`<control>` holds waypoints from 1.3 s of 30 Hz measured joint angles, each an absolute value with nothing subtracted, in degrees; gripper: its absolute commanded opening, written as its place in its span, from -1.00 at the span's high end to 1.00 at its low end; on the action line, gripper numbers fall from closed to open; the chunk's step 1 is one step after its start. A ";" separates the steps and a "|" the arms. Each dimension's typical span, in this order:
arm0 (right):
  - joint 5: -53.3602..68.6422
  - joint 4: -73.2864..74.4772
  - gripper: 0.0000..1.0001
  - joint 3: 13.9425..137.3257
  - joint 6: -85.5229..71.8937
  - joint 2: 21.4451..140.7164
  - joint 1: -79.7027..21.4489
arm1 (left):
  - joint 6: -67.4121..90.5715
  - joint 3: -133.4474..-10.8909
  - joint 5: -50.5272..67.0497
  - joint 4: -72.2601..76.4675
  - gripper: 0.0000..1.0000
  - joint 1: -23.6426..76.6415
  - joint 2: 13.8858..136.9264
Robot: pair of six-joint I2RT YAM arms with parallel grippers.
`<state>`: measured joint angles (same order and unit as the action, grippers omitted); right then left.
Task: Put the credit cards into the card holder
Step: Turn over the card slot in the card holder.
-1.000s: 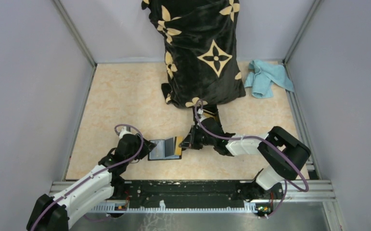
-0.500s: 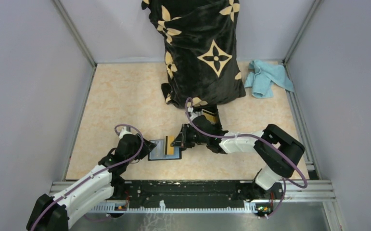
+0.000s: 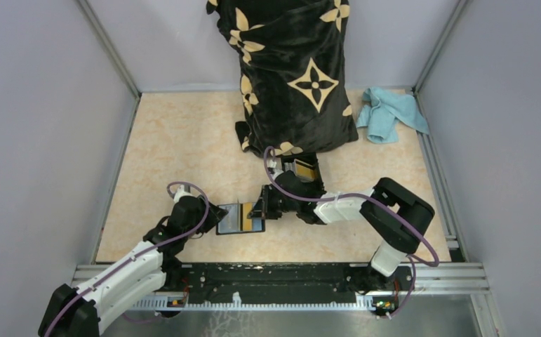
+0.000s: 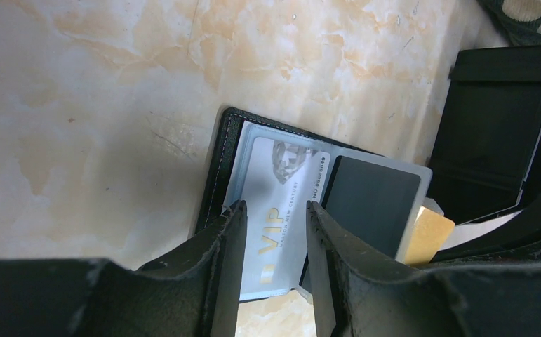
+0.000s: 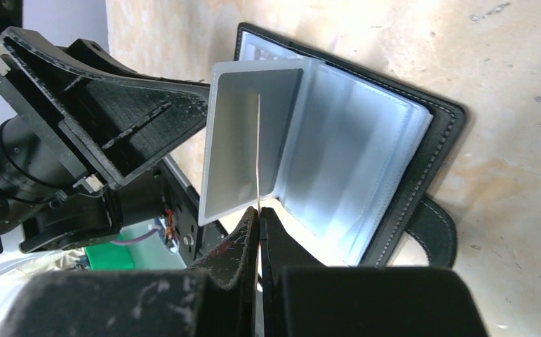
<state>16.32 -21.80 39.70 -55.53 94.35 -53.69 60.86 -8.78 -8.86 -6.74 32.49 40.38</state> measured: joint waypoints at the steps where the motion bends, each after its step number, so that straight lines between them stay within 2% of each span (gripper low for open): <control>1: 16.27 -21.65 1.00 39.94 -55.51 94.39 -53.80 | 60.86 -8.78 -8.86 -6.74 0.13 32.49 40.38; 17: 16.14 -21.10 1.00 44.05 -54.11 97.51 -55.37 | 60.93 -8.82 -9.67 -7.94 0.14 32.49 39.83; 23: 16.16 -21.28 1.00 44.05 -54.06 99.04 -55.37 | 61.06 -9.74 -12.16 -14.90 0.14 32.49 35.86; 28: 16.21 -21.43 1.00 44.05 -54.08 100.36 -55.37 | 61.10 -11.40 -14.81 -19.84 0.22 32.49 32.40; 39: 16.21 -20.29 1.00 45.63 -53.08 100.36 -55.37 | 60.40 -12.21 -14.55 -20.49 0.30 32.53 32.53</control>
